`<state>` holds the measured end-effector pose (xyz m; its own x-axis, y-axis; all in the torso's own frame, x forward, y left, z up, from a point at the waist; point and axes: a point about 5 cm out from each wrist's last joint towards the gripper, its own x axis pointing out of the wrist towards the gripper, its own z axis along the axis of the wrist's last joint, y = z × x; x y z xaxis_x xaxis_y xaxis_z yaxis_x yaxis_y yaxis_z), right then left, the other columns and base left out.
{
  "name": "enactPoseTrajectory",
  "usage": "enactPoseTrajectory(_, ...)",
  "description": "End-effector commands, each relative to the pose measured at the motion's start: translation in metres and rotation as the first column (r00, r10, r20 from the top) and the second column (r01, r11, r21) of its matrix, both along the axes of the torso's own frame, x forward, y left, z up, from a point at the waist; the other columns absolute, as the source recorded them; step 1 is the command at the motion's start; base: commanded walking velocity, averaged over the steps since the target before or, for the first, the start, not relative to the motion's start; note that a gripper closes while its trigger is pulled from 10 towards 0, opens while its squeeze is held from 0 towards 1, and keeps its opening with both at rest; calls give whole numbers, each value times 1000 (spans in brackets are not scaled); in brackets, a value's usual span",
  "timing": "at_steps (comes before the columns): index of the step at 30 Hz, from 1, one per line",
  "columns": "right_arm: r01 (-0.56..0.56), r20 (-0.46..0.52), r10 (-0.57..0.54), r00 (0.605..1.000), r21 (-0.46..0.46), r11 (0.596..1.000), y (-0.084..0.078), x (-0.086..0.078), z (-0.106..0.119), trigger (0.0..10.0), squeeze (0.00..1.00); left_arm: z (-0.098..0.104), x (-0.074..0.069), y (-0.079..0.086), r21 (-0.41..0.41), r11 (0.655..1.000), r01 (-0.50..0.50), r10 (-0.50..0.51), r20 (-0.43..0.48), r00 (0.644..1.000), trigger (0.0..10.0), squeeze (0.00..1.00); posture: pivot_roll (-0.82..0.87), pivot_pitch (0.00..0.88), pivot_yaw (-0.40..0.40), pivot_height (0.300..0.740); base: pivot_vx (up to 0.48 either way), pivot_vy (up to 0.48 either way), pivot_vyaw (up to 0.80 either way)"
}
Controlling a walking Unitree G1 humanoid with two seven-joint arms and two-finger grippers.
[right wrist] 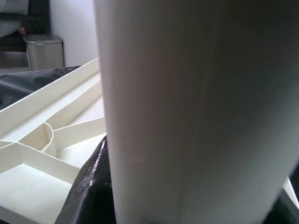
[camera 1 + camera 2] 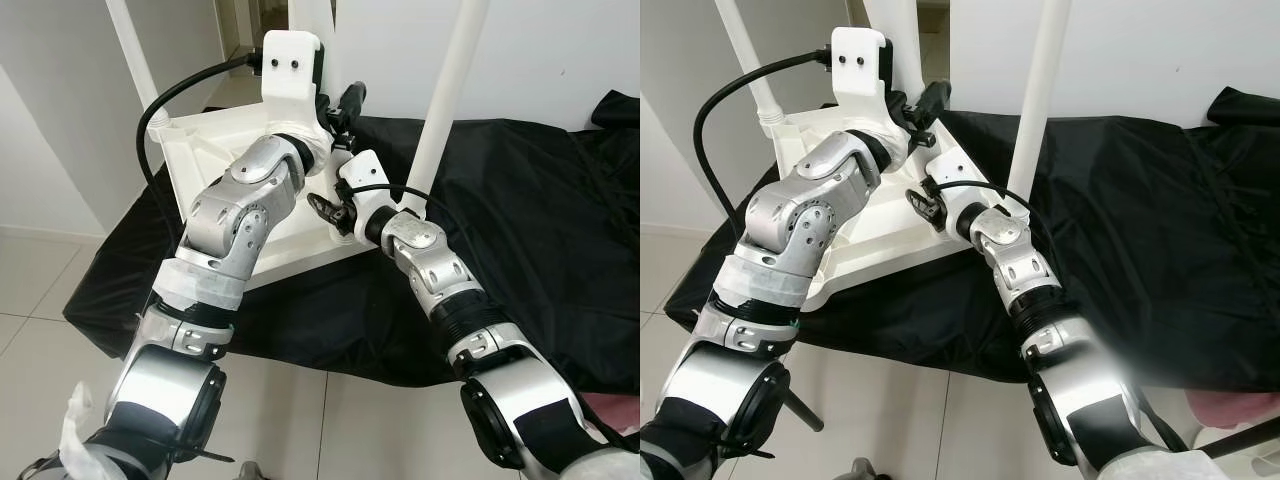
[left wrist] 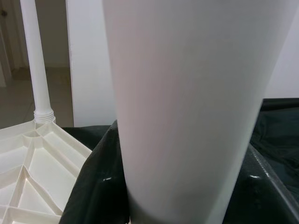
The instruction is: Building children table
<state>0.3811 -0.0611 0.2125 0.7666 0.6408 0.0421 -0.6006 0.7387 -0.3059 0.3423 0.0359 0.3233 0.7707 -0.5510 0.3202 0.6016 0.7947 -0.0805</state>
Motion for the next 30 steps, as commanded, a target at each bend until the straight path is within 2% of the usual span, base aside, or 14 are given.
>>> enactPoseTrajectory(1,-26,24,26,999,2,1000,8,-1,4,0,0,2,-6,-9,31,990,140,-141,46,989,10000,0,24,0,53,740,0,0,0)
enactPoseTrajectory(4,-10,22,10,1000,14,1000,7,0,4,0,0,2,-6,-9,26,990,139,-140,40,989,10000,0,23,0,51,740,0,0,0)
enactPoseTrajectory(5,17,15,-18,1000,30,999,5,1,3,10000,0,2,-5,-8,11,989,145,-145,31,989,10000,0,20,0,55,740,0,0,0)
enactPoseTrajectory(7,25,12,-26,1000,34,999,5,1,3,10000,0,2,-4,-8,2,989,150,-150,27,988,10000,0,20,0,55,740,0,0,0)
enactPoseTrajectory(8,42,0,-42,999,42,998,4,2,1,10000,0,2,-4,-8,-13,986,167,-166,21,986,10000,1000,20,0,55,740,0,0,0)
enactPoseTrajectory(13,83,-27,-81,996,67,994,1,3,-1,10000,0,5,-6,-8,-37,980,197,-196,31,980,10000,1000,20,0,55,740,0,0,0)
enactPoseTrajectory(16,126,-56,-121,991,105,987,0,4,-3,10000,0,8,-12,-8,12,976,218,-218,88,972,10000,1000,16,6,58,740,0,0,0)
enactPoseTrajectory(17,142,-64,-135,989,116,983,0,5,-4,10000,0,9,-14,-9,35,974,223,-226,116,967,10000,961,15,9,59,740,0,0,0)
enactPoseTrajectory(18,164,-76,-155,985,131,978,-2,5,-5,10000,0,9,-17,-8,42,972,233,-236,131,963,10000,0,17,13,56,740,0,0,0)
enactPoseTrajectory(30,303,-119,-285,951,190,934,-21,8,-12,10000,0,10,-27,12,-47,966,255,-245,156,957,10000,0,16,6,39,740,0,0,0)
